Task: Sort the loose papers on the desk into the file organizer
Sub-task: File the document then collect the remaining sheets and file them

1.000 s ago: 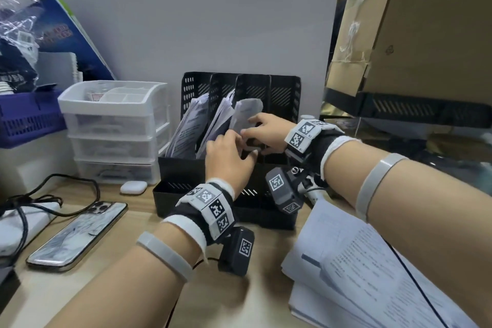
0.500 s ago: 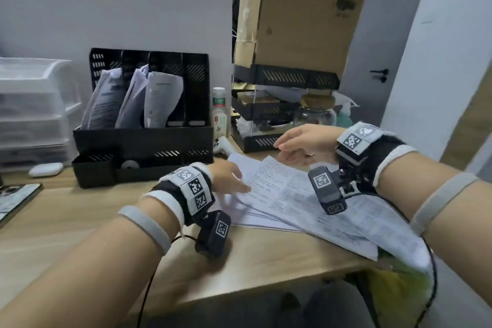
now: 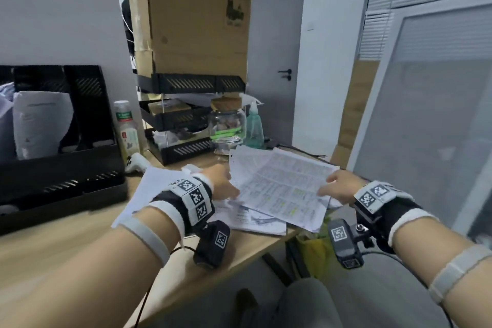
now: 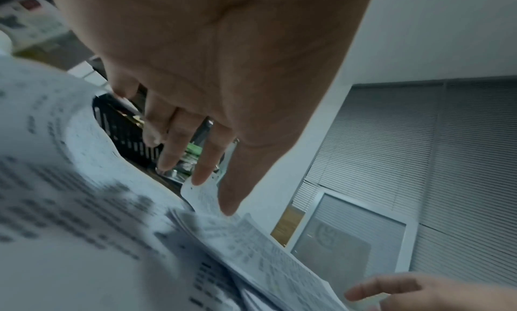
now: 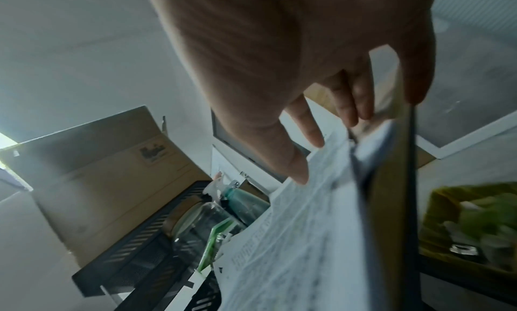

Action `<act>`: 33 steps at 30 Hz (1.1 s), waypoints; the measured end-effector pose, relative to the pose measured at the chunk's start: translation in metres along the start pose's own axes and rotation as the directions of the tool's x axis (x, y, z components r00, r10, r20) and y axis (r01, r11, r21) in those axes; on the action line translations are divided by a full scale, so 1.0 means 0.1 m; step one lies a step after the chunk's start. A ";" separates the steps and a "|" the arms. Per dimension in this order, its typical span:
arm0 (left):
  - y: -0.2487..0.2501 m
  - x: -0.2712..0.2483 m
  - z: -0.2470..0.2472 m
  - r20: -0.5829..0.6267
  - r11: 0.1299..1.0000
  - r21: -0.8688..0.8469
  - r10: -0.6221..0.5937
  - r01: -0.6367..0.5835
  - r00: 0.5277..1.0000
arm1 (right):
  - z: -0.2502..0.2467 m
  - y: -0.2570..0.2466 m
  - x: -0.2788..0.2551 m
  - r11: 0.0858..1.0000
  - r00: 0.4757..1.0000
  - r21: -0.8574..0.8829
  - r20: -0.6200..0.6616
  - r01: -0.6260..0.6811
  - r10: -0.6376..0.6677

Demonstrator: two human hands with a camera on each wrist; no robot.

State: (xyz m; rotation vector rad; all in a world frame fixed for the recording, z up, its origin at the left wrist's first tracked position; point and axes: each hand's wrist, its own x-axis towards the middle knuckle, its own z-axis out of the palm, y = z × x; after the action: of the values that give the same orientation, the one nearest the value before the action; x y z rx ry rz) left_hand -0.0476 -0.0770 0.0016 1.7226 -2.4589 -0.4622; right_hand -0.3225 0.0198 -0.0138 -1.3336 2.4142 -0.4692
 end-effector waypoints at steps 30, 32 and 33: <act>0.03 0.38 0.15 0.196 0.683 -0.717 0.001 0.143 0.981 | -0.39 0.73 0.06 0.952 0.904 0.304 -0.400 -0.021 0.148; 0.06 0.40 0.18 0.166 0.696 -0.708 0.003 0.117 0.986 | -0.43 0.68 0.08 0.956 0.922 0.293 -0.364 -0.019 0.130; 0.08 0.41 0.21 0.154 0.702 -0.705 0.005 0.107 0.988 | -0.42 0.64 0.10 0.961 0.936 0.276 -0.337 -0.010 0.107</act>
State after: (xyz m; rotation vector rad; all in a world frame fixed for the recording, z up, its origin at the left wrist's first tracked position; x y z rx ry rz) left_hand -0.0747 -0.1088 -0.0190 1.4291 -1.8776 -1.3770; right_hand -0.3941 0.0484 -0.0063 -1.1315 2.5356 -1.0576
